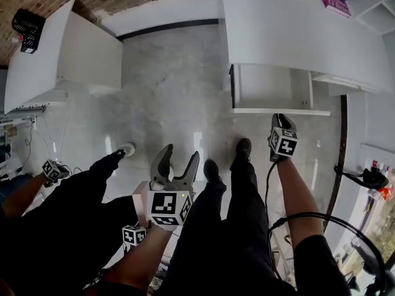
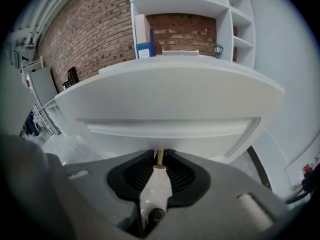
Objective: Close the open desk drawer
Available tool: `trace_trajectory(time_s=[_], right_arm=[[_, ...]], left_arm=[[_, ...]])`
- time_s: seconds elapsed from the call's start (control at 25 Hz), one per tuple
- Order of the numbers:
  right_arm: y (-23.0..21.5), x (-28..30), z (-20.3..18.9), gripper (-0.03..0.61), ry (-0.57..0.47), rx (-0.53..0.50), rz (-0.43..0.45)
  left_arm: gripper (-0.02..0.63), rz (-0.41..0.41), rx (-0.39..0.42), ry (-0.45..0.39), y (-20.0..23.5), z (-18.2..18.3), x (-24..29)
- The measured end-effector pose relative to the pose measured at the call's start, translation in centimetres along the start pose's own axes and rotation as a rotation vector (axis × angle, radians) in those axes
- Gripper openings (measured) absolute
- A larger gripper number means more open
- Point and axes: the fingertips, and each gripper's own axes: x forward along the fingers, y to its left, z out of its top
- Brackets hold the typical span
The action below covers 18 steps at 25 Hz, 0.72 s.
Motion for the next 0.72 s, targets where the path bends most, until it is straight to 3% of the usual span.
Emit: trace_trajectory(time_s=[0.72], right_arm=[[-0.5,8.1,9.7,0.08,0.024,-0.012,0.07]], left_arm=[[0.291,0.118,-0.076,-0.009,-1.1,5.4,8.0]])
